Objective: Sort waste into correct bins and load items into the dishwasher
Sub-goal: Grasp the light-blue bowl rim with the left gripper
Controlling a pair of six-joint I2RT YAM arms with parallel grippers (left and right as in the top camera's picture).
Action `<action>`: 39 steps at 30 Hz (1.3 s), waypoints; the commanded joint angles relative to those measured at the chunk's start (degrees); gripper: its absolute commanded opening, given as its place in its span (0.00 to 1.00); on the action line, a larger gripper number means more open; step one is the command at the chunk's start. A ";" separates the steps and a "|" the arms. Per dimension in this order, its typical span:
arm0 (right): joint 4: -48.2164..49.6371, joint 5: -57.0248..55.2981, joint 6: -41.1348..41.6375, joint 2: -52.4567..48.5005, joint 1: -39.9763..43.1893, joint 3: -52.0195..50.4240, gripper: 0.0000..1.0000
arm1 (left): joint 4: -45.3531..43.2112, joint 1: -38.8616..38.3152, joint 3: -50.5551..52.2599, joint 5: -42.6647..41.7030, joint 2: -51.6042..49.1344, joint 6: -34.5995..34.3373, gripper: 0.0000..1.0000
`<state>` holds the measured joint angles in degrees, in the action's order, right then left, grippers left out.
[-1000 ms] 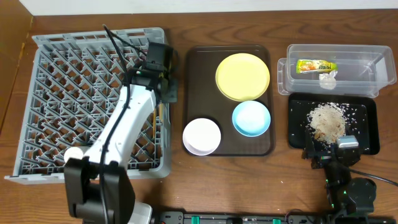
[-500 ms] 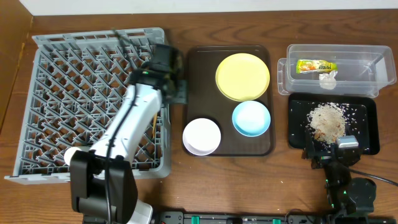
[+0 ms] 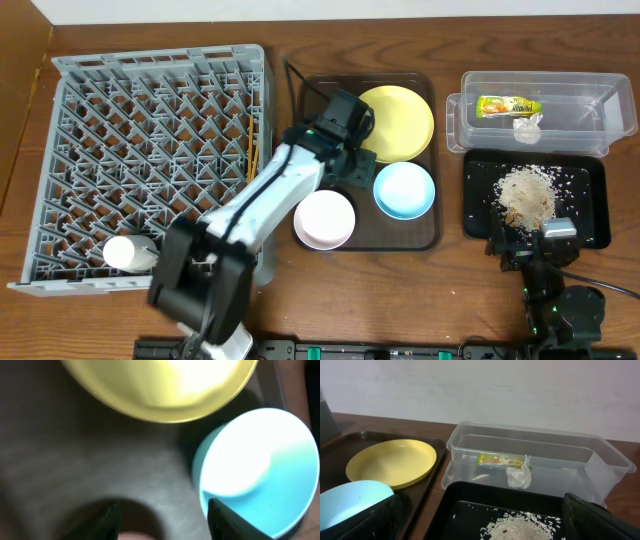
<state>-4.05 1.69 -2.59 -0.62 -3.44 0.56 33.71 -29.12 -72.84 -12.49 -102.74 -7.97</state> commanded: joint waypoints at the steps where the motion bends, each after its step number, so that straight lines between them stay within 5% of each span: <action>1: 0.00 0.07 -0.70 0.31 0.39 -0.24 0.99 | -2.03 -0.48 -0.35 -11.72 -5.66 -0.98 0.53; 4: 0.00 0.07 -0.70 0.31 0.39 -0.24 0.99 | -3.26 -0.70 -0.35 -15.61 -8.31 -2.93 0.50; 13: 0.00 0.07 -0.70 0.28 0.39 -0.24 0.99 | -4.72 -0.85 -0.33 -14.23 -9.16 0.48 0.12; 15: 0.00 0.07 -0.70 0.28 0.39 -0.24 0.99 | -4.68 -0.85 -0.35 -13.42 -9.16 0.44 0.13; 17: 0.00 0.07 -0.70 0.31 0.39 -0.24 0.99 | -4.66 -0.85 -0.35 -13.44 -9.16 0.37 0.25; 25: 0.00 0.07 -0.70 0.31 0.39 -0.24 0.99 | -5.97 -2.91 0.31 -13.40 -11.30 -0.31 0.25; 29: 0.00 0.07 -0.70 0.28 0.39 -0.24 0.99 | -7.08 -3.58 0.31 -13.40 -12.61 -1.64 0.08; 35: 0.00 0.07 -0.70 0.28 0.39 -0.24 0.99 | -3.87 -1.11 -1.16 -12.96 -7.69 -4.42 0.07; 39: 0.00 0.07 -0.70 0.28 0.39 -0.24 0.99 | 2.78 2.21 -2.19 -1.55 0.94 -4.37 0.07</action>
<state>-4.05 1.69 -2.61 -0.64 -3.44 0.56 33.67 -29.82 -72.84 -23.75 -110.50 -11.64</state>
